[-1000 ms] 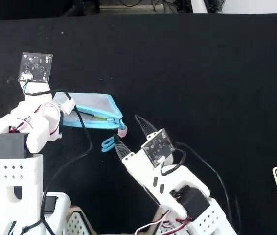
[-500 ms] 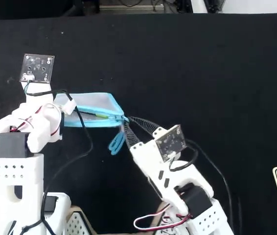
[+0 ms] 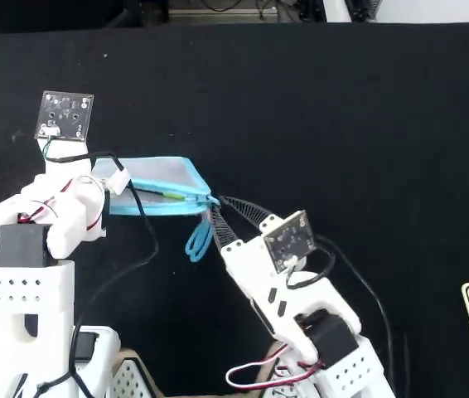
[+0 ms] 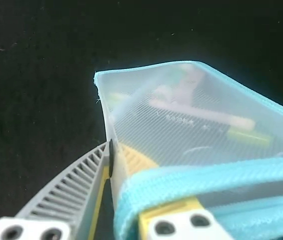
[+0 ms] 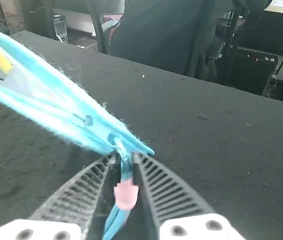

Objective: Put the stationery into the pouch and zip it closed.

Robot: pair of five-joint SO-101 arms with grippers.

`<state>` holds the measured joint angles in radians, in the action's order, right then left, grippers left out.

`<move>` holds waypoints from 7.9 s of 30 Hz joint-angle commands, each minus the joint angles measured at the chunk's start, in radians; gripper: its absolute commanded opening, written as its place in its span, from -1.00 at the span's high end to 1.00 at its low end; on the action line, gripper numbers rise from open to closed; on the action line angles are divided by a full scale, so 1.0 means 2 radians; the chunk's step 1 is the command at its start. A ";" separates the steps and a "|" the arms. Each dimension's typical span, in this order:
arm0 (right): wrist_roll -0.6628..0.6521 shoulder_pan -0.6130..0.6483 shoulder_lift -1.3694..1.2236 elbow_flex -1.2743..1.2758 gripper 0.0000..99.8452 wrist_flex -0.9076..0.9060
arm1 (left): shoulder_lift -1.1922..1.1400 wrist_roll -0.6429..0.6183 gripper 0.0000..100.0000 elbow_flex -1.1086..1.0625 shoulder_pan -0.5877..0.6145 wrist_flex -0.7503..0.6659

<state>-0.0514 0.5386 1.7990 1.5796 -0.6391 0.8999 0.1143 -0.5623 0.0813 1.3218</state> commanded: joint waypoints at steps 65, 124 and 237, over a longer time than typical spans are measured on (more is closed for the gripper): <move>-0.089 -0.041 -0.101 -0.246 0.98 -0.014 | 0.008 0.000 0.94 0.033 -0.031 0.012; -0.058 0.106 -0.205 -0.103 0.50 0.080 | 0.007 0.003 0.94 0.071 0.079 0.060; -0.115 0.157 -0.326 -0.458 0.98 -0.145 | 0.308 -0.032 0.76 -0.292 -0.017 -0.349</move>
<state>-0.2708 0.8439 1.1285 0.6728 -0.9720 1.4968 0.1082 -1.1807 0.0522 0.5808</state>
